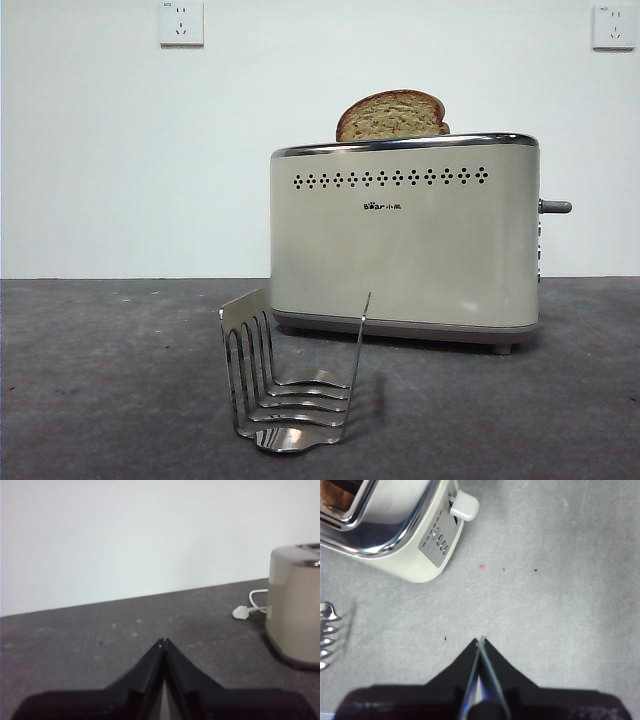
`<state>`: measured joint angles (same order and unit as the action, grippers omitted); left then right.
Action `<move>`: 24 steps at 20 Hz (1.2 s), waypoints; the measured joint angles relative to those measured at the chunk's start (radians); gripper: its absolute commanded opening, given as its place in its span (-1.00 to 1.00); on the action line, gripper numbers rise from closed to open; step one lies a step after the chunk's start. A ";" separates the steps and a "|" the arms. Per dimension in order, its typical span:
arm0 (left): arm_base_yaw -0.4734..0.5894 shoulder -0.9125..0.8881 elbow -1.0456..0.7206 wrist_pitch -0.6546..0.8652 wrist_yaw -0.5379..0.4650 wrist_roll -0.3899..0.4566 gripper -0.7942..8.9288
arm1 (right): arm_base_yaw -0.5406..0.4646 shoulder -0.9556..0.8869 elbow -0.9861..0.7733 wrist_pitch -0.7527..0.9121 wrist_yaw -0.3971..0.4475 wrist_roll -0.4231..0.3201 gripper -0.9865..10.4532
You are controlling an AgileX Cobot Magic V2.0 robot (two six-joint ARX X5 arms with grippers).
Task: Pick up a slice of bread from the rack,put the bread on the toaster,press the button
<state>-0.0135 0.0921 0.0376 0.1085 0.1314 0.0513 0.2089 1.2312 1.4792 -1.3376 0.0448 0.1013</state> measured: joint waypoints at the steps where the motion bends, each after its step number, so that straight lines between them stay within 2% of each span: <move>1: 0.002 -0.015 -0.013 0.001 -0.001 0.000 -0.84 | 0.000 0.000 0.000 0.000 0.000 0.000 -0.83; 6: 0.042 -0.075 -0.019 -0.075 -0.005 0.000 -0.84 | 0.000 0.000 0.000 0.000 0.000 0.000 -0.83; 11: 0.045 -0.086 -0.019 -0.274 -0.017 -0.001 -0.84 | 0.000 0.000 0.000 0.000 0.000 0.000 -0.83; 24: 0.046 -0.035 -0.019 -0.283 -0.094 -0.064 -0.84 | 0.000 0.000 0.000 0.000 0.000 0.000 -0.83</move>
<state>0.0326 0.0566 0.0181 -0.1741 0.0372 -0.0132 0.2089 1.2312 1.4796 -1.3376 0.0448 0.1009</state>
